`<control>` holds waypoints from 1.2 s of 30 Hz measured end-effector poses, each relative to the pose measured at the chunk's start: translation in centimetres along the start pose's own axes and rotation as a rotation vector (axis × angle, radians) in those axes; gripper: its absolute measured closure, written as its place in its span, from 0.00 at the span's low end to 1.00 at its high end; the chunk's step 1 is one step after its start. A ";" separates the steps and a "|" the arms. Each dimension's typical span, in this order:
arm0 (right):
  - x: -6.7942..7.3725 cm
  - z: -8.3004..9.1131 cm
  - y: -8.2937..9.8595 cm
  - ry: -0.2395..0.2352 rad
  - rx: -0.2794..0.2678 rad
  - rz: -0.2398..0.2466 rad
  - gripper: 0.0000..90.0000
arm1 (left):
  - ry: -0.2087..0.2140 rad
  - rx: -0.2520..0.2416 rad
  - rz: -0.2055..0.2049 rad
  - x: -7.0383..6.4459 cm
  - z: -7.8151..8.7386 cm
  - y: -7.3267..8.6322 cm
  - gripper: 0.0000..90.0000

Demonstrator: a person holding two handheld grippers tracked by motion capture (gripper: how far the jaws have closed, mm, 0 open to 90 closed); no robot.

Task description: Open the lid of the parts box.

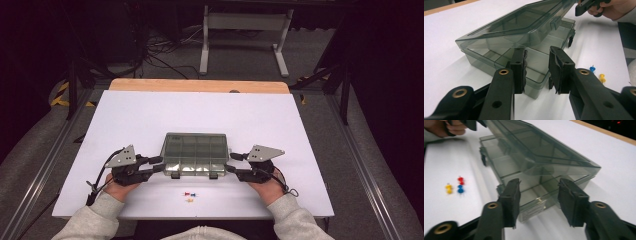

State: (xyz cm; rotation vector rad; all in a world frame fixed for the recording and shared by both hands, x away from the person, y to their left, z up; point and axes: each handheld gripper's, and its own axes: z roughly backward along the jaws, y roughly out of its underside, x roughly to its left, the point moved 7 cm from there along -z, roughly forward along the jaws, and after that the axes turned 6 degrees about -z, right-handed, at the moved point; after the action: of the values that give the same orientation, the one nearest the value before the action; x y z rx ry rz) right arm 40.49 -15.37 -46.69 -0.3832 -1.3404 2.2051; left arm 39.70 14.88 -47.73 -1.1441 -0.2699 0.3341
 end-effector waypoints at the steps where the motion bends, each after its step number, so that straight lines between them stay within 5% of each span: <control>1: -0.2 0.0 -0.2 0.015 -0.004 0.006 0.52 | -0.001 0.000 0.001 0.0 0.0 0.0 0.74; 5: -0.8 0.1 -1.2 0.051 -0.025 0.017 0.49 | -0.018 0.009 0.006 0.2 0.0 0.0 0.73; 11: -1.1 -0.1 -2.5 0.059 -0.047 0.032 0.49 | -0.099 0.074 0.063 1.1 -0.4 0.5 0.63; 27: -3.3 -0.6 -6.5 0.054 -0.096 0.036 0.62 | -0.047 0.120 0.110 0.7 -1.3 1.0 0.63; 36: -4.9 -1.1 -8.1 0.066 -0.114 0.021 0.65 | -0.059 0.124 0.103 0.8 -1.3 1.0 0.61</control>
State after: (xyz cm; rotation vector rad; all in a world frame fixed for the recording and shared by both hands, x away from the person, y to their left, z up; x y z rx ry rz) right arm 47.40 -14.32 -40.19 -0.5097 -1.4363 2.1198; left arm 40.82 14.48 -49.10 -1.0290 -0.2390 0.4697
